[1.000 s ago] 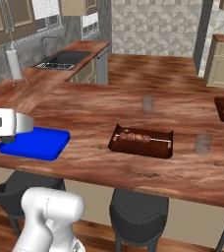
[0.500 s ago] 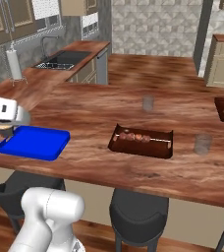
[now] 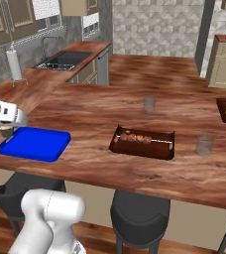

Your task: Take the cupcake and cake from the fridge and place them on the empty tray on the dining counter.

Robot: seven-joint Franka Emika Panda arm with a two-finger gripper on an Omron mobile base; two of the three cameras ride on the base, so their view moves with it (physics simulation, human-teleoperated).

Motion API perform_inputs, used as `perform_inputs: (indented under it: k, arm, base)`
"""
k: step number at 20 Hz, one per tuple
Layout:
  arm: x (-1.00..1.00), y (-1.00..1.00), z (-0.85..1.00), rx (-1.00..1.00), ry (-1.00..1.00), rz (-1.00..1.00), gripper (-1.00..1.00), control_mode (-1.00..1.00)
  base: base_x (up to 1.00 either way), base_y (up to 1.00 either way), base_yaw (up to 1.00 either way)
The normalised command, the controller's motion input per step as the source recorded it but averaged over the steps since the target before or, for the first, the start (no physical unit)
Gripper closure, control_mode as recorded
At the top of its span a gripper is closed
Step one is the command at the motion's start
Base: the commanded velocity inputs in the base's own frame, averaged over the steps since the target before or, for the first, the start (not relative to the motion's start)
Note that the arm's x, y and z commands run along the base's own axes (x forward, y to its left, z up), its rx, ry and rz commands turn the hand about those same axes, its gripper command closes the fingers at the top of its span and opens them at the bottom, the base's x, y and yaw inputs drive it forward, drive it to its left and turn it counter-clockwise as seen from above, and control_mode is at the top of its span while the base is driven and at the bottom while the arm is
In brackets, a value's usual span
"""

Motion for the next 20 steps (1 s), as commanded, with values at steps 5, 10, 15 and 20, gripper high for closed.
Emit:
perform_inputs:
  k: [5, 10, 15, 20]
  arm:
    - [0.69, -0.11, -0.24, 0.00, 0.01, -0.02, 1.00, -1.00]
    - [0.42, -0.03, -0.40, 0.00, 0.08, 0.00, 1.00, -1.00]
    - [0.37, 0.03, -0.39, 0.00, 0.12, -0.01, 1.00, -1.00]
    - [0.47, 0.00, -0.25, 0.00, 0.06, 0.00, 1.00, -1.00]
  base:
    - [0.00, 0.00, 0.00]
    - [0.00, 0.00, 0.00]
    - [0.00, 0.00, 0.00]
    - [0.00, 0.00, 0.00]
